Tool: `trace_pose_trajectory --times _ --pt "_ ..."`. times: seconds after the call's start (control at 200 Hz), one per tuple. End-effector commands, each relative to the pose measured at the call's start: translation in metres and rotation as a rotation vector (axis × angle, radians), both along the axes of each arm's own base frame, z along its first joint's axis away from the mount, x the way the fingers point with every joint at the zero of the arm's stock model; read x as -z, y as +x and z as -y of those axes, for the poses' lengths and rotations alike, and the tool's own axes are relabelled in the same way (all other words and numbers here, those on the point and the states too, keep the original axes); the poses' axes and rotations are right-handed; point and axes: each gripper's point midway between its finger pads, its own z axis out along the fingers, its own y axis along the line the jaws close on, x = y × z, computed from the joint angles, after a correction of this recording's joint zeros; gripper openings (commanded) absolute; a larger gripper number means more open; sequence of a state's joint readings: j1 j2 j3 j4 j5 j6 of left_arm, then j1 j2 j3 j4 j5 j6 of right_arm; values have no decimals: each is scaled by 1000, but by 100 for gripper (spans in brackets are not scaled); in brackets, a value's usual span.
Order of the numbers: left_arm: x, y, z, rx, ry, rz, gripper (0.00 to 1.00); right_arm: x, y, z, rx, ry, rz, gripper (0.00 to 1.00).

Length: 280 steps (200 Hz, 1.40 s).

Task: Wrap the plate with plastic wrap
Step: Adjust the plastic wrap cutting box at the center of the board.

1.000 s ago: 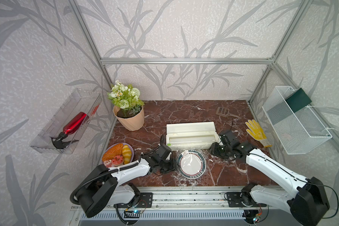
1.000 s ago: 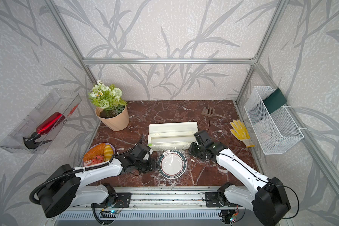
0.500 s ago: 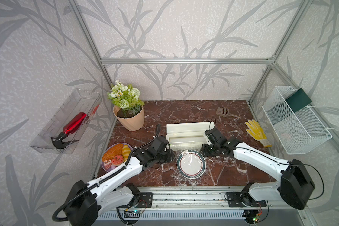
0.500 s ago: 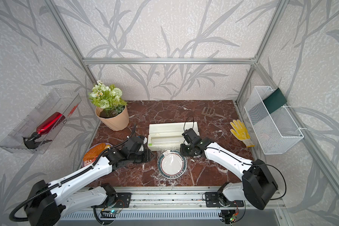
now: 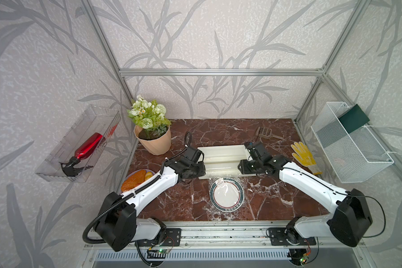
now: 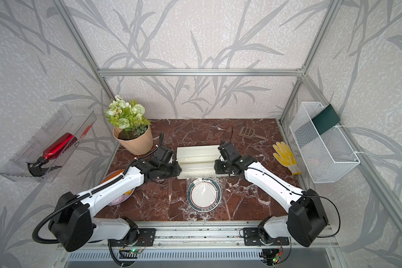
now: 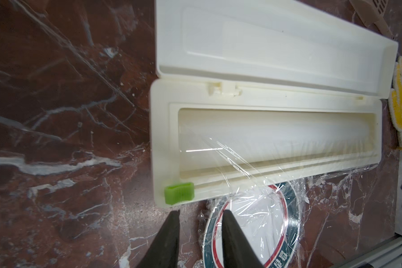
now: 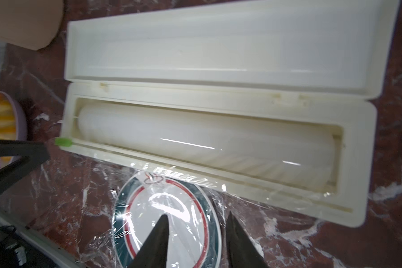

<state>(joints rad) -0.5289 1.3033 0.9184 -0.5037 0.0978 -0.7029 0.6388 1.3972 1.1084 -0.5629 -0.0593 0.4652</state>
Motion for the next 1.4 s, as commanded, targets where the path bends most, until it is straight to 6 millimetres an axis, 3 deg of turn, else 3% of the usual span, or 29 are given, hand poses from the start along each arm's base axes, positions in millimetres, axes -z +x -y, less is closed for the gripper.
trace_pose_trajectory --times 0.0,0.145,0.275,0.415,0.605,0.69,0.935,1.395 --pt "-12 6 -36 -77 46 22 38 1 4 9 -26 -154 -14 42" --pt "-9 9 -46 -75 72 -15 44 10 27 64 137 -292 -7 47" --pt "-5 12 -41 -50 65 -45 43 29 36 96 214 -210 -73 48" --pt "1 14 -24 23 13 -80 43 47 39 101 211 -118 -132 48" --pt "8 16 -24 25 18 -106 43 68 43 119 232 -77 -222 45" --pt "8 16 -25 21 17 -109 43 72 46 120 241 -23 -227 43" --pt "12 19 -23 18 -19 -129 42 78 57 97 204 200 -271 40" --pt "17 11 -14 50 -78 -170 32 88 53 96 216 218 -302 30"
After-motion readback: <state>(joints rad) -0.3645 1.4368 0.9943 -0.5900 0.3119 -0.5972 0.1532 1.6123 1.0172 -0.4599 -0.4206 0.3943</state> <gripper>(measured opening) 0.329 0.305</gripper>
